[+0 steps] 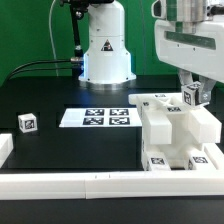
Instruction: Assemble chair
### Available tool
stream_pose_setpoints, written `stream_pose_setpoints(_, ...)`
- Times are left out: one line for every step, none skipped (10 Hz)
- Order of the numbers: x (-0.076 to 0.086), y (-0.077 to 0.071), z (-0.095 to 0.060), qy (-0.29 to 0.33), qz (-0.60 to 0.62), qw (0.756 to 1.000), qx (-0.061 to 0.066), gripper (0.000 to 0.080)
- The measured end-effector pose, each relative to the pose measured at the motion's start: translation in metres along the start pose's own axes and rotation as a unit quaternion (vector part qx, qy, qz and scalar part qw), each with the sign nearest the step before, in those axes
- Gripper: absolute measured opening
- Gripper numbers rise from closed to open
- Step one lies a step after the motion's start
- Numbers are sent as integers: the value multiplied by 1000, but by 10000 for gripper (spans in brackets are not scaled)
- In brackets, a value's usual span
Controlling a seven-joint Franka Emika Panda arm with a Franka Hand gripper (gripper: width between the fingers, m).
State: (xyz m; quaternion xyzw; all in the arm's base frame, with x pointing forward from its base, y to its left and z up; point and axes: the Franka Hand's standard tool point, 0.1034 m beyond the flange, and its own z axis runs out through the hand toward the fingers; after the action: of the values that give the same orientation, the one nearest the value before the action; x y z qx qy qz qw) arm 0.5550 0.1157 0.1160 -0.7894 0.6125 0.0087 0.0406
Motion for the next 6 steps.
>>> stream_pose_setpoints(0, 0, 0, 0, 0, 1000, 0, 278)
stream_pose_setpoints(0, 0, 0, 0, -4, 1000, -1, 278)
stream_pose_setpoints(-2, -1, -2, 0, -52, 999, -10, 458)
stream_pose_setpoints(-2, -6, -6, 1, -117, 993, -4, 580)
stream_pose_setpoints(1, -9, -7, 6, -205, 979, 5, 580)
stream_pose_setpoints(0, -8, -8, 10, -269, 963, 7, 635)
